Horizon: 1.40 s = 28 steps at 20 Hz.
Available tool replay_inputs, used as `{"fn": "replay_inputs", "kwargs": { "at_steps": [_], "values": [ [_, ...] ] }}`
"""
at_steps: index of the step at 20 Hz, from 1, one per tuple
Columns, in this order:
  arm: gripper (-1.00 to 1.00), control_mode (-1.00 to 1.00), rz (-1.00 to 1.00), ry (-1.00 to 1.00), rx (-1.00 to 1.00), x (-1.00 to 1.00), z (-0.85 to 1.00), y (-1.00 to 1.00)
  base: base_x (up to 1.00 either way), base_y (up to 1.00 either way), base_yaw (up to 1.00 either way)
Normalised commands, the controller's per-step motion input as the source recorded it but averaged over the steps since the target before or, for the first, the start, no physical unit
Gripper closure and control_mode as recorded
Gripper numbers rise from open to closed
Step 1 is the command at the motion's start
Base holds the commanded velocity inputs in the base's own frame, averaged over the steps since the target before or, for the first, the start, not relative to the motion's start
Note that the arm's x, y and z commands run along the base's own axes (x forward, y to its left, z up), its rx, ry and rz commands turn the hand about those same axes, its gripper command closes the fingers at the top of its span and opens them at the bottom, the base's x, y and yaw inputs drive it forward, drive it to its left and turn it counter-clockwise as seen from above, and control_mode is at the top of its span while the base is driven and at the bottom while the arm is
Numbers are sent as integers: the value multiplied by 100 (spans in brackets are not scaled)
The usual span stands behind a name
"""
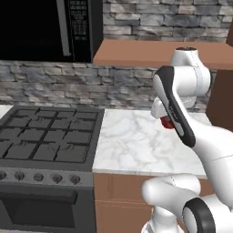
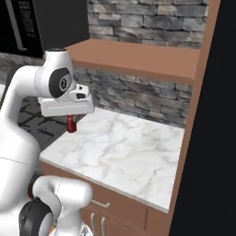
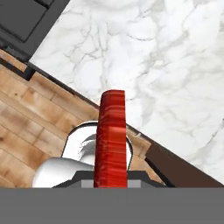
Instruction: Open the fridge, remove the peach, carrot, and steak, and place them on any counter.
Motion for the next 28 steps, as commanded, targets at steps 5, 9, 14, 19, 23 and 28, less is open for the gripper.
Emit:
{"fn": "replay_inputs", "kwargs": {
  "at_steps": [5,9,14,19,23,28],
  "values": [
    [100,100,0,0,0,0,0,0,11,-9,-37],
    [100,100,0,0,0,0,0,0,73,7,-33],
    [100,-100,-28,27,6,45,-96,-8,0,0,0],
    [100,-100,-23,16,10,79,-100,-17,0,0,0],
    [100,-100,-26,10,2,86,-100,-1,0,0,0],
    [100,-100,-24,-3,-2,72,-100,3,0,0,0]
  ]
}}
